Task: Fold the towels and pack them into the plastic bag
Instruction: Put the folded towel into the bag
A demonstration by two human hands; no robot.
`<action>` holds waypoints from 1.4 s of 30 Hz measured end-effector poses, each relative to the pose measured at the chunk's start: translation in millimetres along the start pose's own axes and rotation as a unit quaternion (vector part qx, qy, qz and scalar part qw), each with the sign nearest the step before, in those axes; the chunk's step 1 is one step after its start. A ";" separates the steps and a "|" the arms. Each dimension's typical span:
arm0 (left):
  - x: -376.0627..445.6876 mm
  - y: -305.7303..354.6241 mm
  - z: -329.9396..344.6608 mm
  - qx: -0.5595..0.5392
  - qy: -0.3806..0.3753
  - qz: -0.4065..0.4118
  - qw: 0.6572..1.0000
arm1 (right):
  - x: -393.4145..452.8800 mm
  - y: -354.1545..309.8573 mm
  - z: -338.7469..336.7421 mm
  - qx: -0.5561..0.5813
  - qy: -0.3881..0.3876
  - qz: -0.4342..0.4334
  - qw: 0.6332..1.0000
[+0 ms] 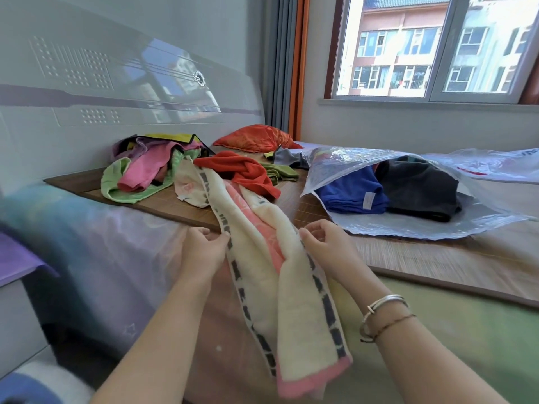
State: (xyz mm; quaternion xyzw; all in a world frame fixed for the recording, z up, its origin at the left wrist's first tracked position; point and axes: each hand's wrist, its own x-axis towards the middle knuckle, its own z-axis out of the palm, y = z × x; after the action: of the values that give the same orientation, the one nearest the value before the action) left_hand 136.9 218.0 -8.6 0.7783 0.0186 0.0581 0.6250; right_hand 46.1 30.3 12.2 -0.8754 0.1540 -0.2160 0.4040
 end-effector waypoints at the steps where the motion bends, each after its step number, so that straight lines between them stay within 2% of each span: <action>1: 4.4 -2.2 1.9 -0.035 -0.018 -0.025 0.999 | 7.6 -0.4 6.0 -0.002 0.007 0.003 1.000; 5: 11.1 -4.0 7.3 -0.177 -0.113 -0.088 0.974 | 32.8 -6.4 31.9 -0.015 -0.006 0.028 0.999; 8: 15.2 -3.1 9.5 -0.203 -0.106 -0.101 0.968 | 40.8 -13.8 43.8 -0.060 -0.036 0.006 0.998; 11: 13.5 0.7 10.2 -0.214 -0.116 -0.104 0.964 | 38.5 -26.1 41.0 -0.047 -0.078 -0.052 0.994; 14: 5.7 8.8 8.3 -0.206 -0.153 -0.114 0.960 | 26.2 -41.3 26.3 -0.003 -0.187 -0.108 0.976; 18: -3.7 12.4 4.7 -0.192 -0.147 -0.128 0.962 | 9.2 -49.3 1.1 0.057 -0.379 -0.088 0.919; 21: -15.1 15.7 4.6 -0.203 -0.125 -0.107 0.965 | 2.9 -48.0 -5.4 0.092 -0.415 -0.074 0.902; 24: -32.4 24.9 0.6 -0.198 -0.127 -0.051 0.971 | -0.6 -50.2 -2.2 0.116 -0.374 -0.026 0.920; 26: -41.7 33.5 -4.4 -0.169 -0.148 -0.017 0.974 | -2.7 -52.7 -2.2 0.063 -0.320 -0.011 0.945; 28: -47.3 41.4 -9.5 -0.141 -0.184 -0.006 0.973 | -8.4 -56.2 -3.4 0.038 -0.296 -0.018 0.954; 31: -52.4 50.0 -21.1 -0.132 -0.267 0.007 0.954 | -17.1 -57.0 -12.0 0.106 -0.287 -0.007 0.952; 33: -52.7 56.6 -34.2 -0.142 -0.316 0.024 0.938 | -21.5 -61.7 -24.8 0.197 -0.244 -0.007 0.949; 34: -50.4 61.7 -43.3 -0.138 -0.315 0.035 0.938 | -23.4 -64.8 -33.2 0.267 -0.207 -0.004 0.941; 36: -43.4 79.8 -61.8 -0.131 -0.254 0.060 0.956 | -26.2 -70.9 -53.9 0.412 -0.106 0.011 0.905; 38: -35.4 105.1 -82.8 -0.161 -0.163 0.090 0.969 | -26.7 -75.1 -81.5 0.494 -0.032 0.002 0.869; 40: -35.7 133.4 -102.8 -0.216 -0.121 0.120 0.961 | -28.5 -81.0 -115.2 0.526 -0.005 -0.014 0.850; 42: -38.3 157.5 -118.5 -0.261 -0.110 0.142 0.948 | -34.9 -90.1 -153.1 0.525 0.032 -0.010 0.851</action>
State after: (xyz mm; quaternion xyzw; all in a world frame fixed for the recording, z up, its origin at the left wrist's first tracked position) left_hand 78.5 294.8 167.5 0.5842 -0.1770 0.0628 0.7896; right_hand -52.3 4.1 161.9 -0.5275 0.0216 -0.2969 0.7957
